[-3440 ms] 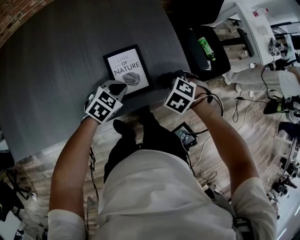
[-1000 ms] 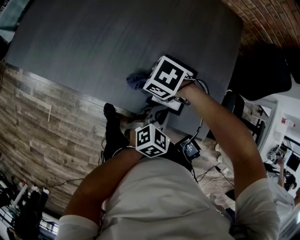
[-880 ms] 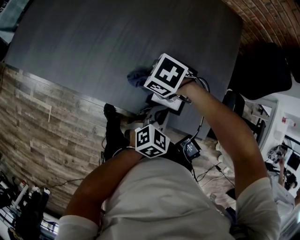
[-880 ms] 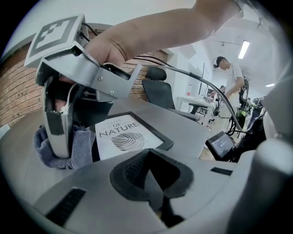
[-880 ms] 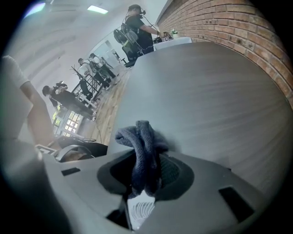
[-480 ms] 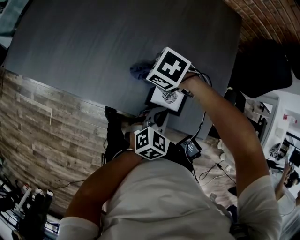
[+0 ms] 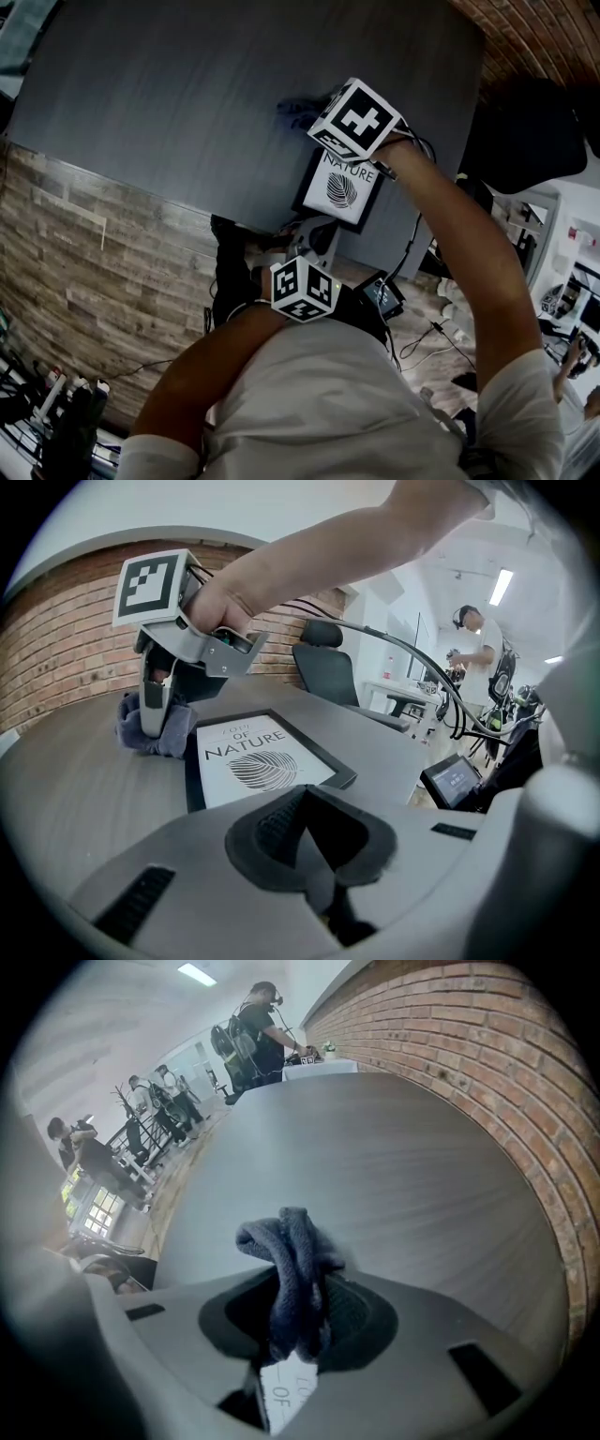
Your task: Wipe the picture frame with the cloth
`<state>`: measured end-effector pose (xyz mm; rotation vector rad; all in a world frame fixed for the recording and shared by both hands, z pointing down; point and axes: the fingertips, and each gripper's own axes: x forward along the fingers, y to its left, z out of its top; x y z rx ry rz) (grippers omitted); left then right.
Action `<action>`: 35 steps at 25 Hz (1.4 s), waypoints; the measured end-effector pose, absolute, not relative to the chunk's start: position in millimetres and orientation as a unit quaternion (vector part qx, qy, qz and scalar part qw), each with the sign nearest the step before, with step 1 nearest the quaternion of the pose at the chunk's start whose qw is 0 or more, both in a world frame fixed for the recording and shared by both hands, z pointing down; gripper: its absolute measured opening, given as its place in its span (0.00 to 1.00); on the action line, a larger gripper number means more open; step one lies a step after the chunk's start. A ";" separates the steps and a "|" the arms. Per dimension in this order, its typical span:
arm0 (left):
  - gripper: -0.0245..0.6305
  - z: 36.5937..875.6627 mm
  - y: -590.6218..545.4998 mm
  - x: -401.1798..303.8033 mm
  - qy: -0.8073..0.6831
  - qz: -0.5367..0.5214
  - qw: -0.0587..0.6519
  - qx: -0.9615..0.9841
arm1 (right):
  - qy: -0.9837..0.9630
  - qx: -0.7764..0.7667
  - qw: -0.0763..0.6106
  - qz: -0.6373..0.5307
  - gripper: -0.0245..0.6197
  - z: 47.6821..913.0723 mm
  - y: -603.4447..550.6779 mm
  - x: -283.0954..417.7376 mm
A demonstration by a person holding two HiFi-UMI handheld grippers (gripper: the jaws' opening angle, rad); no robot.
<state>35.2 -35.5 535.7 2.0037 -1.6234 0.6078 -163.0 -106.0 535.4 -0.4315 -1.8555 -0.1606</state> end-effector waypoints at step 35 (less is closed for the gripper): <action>0.05 480.8 -42.5 -0.4 -0.603 0.083 0.320 0.726 | -0.876 0.074 0.473 -0.060 0.21 450.4 -255.7 -75.7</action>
